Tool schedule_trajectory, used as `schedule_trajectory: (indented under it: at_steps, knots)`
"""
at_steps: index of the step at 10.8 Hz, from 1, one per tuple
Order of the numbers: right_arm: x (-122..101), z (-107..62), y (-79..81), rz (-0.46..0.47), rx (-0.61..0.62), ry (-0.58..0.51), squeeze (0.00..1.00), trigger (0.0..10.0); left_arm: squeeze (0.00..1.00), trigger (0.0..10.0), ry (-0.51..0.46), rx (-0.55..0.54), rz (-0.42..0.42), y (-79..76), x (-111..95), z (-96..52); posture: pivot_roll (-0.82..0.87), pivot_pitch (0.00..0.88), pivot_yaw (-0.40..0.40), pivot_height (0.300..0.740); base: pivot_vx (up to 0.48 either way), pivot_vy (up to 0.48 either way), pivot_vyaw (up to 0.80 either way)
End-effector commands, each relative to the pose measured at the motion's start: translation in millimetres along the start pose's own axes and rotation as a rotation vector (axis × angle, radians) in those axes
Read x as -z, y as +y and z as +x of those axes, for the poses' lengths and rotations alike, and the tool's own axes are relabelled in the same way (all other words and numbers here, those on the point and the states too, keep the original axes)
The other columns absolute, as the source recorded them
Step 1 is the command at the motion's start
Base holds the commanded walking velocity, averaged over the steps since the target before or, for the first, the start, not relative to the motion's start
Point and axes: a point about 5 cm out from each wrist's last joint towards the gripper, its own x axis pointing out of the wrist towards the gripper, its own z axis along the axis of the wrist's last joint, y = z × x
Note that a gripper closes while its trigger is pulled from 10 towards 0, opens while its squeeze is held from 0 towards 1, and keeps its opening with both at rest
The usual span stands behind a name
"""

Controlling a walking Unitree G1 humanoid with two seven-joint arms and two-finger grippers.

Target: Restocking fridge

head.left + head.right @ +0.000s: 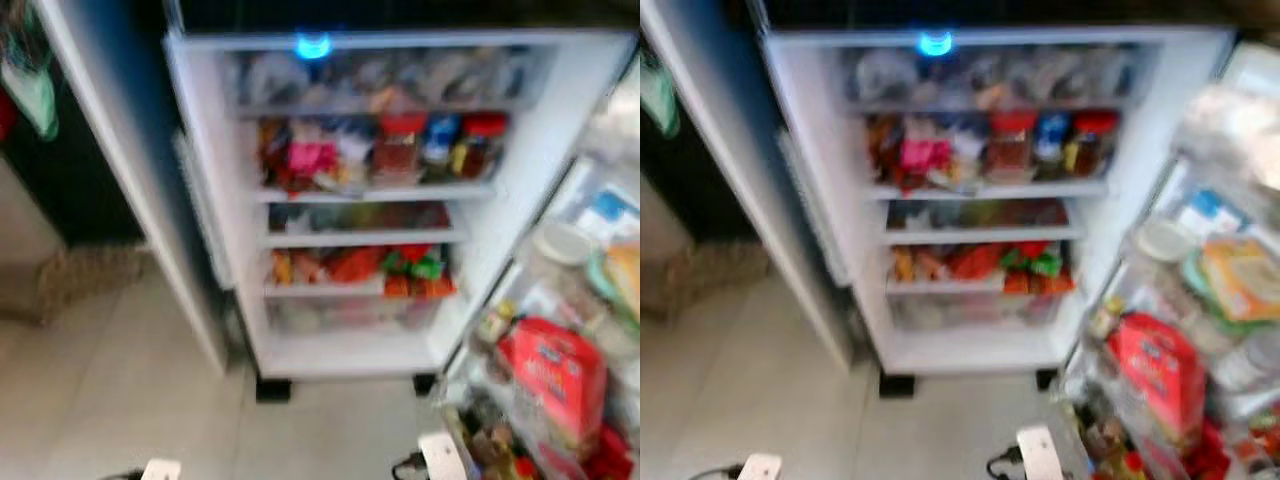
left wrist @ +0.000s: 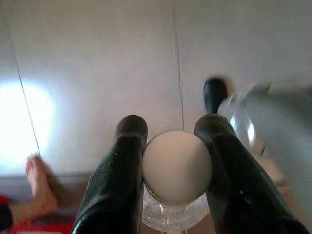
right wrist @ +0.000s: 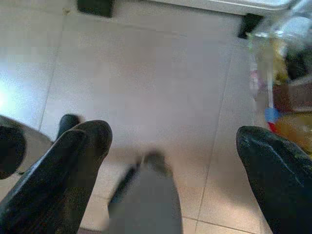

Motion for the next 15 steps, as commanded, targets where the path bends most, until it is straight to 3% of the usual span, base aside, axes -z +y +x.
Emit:
schedule_trajectory:
  at_steps: [1,13,15]
  knots:
    - [14.1,-3.8,-10.2,0.005,0.032,0.048,0.0,10.0,0.0,10.0,0.0,0.028,0.009,-9.5,0.1,0.9,0.01,0.03,-0.028,0.74,0.304,0.0,0.0]
    - [12.7,-3.0,-8.5,0.003,0.052,0.048,0.0,10.0,0.0,10.0,0.001,0.035,0.009,-6.0,-0.7,0.6,0.01,0.075,-0.011,0.74,0.288,0.0,0.0]
    - [11.6,-2.8,-8.8,-0.015,0.053,0.05,0.0,10.0,0.0,10.0,0.006,0.062,0.014,-7.3,-1.1,0.6,0.01,0.076,-0.01,0.74,0.0,0.0,0.0]
